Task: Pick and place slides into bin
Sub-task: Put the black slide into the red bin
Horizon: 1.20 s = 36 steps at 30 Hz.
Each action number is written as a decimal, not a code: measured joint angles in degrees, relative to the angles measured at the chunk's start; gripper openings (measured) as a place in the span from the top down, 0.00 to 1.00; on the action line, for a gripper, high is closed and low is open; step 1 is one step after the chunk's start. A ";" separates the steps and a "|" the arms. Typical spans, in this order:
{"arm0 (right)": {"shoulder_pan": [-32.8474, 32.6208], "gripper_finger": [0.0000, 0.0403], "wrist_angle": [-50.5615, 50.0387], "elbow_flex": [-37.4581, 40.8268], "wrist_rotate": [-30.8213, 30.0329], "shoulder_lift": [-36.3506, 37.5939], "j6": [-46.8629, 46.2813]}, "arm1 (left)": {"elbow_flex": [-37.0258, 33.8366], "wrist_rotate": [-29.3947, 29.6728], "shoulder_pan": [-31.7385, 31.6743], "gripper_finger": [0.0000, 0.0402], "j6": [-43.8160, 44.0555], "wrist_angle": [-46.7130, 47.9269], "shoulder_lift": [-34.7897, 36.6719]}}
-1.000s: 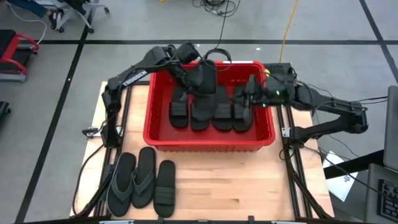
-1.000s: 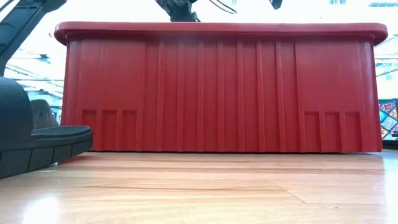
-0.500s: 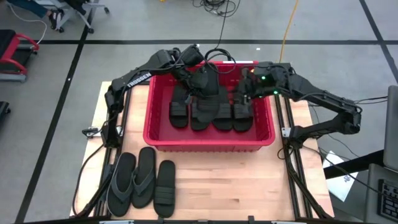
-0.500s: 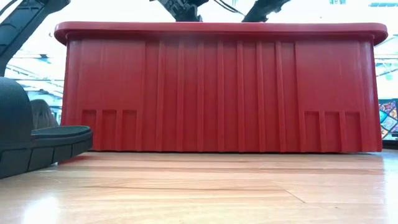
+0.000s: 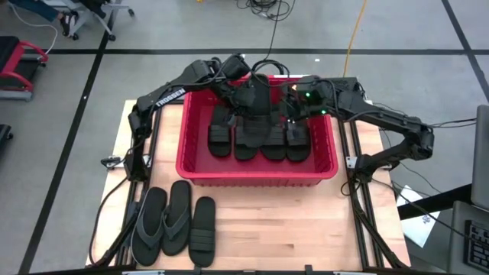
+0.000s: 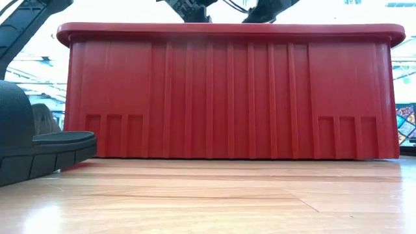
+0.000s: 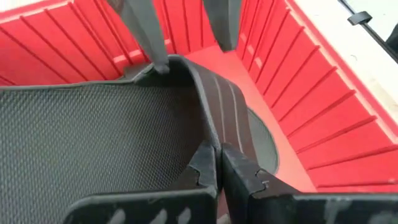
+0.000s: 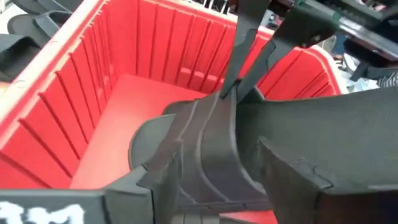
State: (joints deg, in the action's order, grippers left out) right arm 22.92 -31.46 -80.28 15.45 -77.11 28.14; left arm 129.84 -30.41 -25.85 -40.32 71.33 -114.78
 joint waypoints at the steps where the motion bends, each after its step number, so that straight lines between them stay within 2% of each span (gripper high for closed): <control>1: 0.00 0.54 -0.05 -0.38 -0.23 -0.57 0.21 | 0.00 0.01 0.12 1.00 -0.07 -0.01 0.00; 9: 1.53 0.55 -2.45 -4.90 0.45 -4.73 2.08 | 0.00 0.36 1.50 1.00 -1.32 0.59 0.00; 14: 3.19 0.55 -8.66 -7.25 7.13 -7.73 2.11 | -0.04 1.30 2.10 1.00 -1.83 0.81 -0.02; 20: 2.84 0.55 -10.40 -7.53 10.34 -9.16 3.11 | -0.04 1.88 1.50 1.00 -2.20 1.37 -0.02; 24: 2.04 0.58 -8.59 -7.53 9.77 -9.13 3.00 | -0.04 1.90 1.38 1.00 -2.27 1.36 0.00; 28: 1.75 0.68 -7.32 -7.53 10.24 -9.13 3.40 | -0.04 1.90 1.40 1.00 -2.20 1.27 0.00; 33: 2.29 0.95 -8.44 -7.53 12.03 -9.13 3.15 | -0.04 1.81 1.48 1.00 -1.61 1.04 0.00; 36: 3.54 0.98 -9.17 -7.53 15.45 -9.15 1.26 | -0.04 1.70 1.66 1.00 -1.04 0.76 0.00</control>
State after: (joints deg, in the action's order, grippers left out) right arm 26.45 -40.63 -87.81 30.90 -86.26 29.40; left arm 129.80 -28.71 -24.19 -41.36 72.09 -114.78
